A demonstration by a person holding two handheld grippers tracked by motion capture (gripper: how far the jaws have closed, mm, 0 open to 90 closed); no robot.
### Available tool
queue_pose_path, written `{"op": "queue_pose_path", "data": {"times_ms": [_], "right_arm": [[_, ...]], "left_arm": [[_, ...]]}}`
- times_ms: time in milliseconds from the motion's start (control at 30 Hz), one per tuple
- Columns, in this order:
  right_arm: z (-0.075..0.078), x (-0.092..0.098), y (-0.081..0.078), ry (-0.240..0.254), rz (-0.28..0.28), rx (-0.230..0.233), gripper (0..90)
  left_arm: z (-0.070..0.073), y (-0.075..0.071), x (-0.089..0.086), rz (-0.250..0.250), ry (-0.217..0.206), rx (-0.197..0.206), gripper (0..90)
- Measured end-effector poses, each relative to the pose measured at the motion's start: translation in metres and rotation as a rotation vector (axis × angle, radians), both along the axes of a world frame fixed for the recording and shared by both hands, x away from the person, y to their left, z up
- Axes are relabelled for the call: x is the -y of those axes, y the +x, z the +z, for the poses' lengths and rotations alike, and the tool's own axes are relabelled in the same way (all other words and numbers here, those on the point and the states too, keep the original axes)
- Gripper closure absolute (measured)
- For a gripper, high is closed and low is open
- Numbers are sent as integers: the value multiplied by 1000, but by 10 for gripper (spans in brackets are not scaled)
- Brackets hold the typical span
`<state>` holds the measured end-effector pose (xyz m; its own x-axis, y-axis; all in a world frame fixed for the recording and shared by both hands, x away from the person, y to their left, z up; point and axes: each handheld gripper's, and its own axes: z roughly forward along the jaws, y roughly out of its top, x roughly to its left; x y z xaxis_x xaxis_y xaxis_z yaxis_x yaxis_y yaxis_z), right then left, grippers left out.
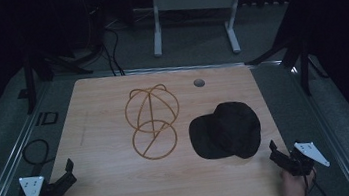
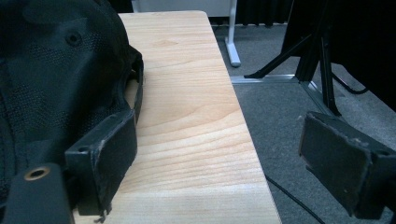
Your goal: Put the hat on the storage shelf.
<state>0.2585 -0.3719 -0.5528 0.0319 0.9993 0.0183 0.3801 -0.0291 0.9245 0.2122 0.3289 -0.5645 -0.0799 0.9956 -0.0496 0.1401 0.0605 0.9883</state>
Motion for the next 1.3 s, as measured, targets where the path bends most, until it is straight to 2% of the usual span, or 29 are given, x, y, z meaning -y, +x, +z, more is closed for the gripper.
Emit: {"op": "queue_pose_path", "data": {"times_ms": [200,400,500,567,700,733,800,900,933,1033,1133,1300], "right_arm": [[0,0,-2,11,18,5,115],[0,2,-2,23,29,13,115],[0,3,-3,41,45,17,115],[2,4,-3,46,78,14,115],[15,3,-7,108,125,30,115],[15,3,-7,108,125,30,115],[30,-2,-10,132,162,46,115],[44,-10,-12,130,217,39,115],[44,-10,-12,130,217,39,115],[57,-22,-11,120,289,31,115],[63,-31,-8,137,346,13,115],[70,-52,-4,101,363,0,115]], "left_arm": [[0,1,3,-10,33,-11,20],[0,0,4,-18,33,4,20],[0,0,5,-28,41,4,20],[0,0,5,-35,41,-2,20],[0,1,5,-37,42,-4,20],[0,1,5,-37,42,-4,20],[0,1,5,-40,43,-7,20],[0,1,5,-44,45,-9,20],[0,1,5,-44,45,-9,20],[0,1,5,-44,43,-10,20],[0,1,5,-43,41,-7,20],[0,1,6,-46,41,-10,20]]}}
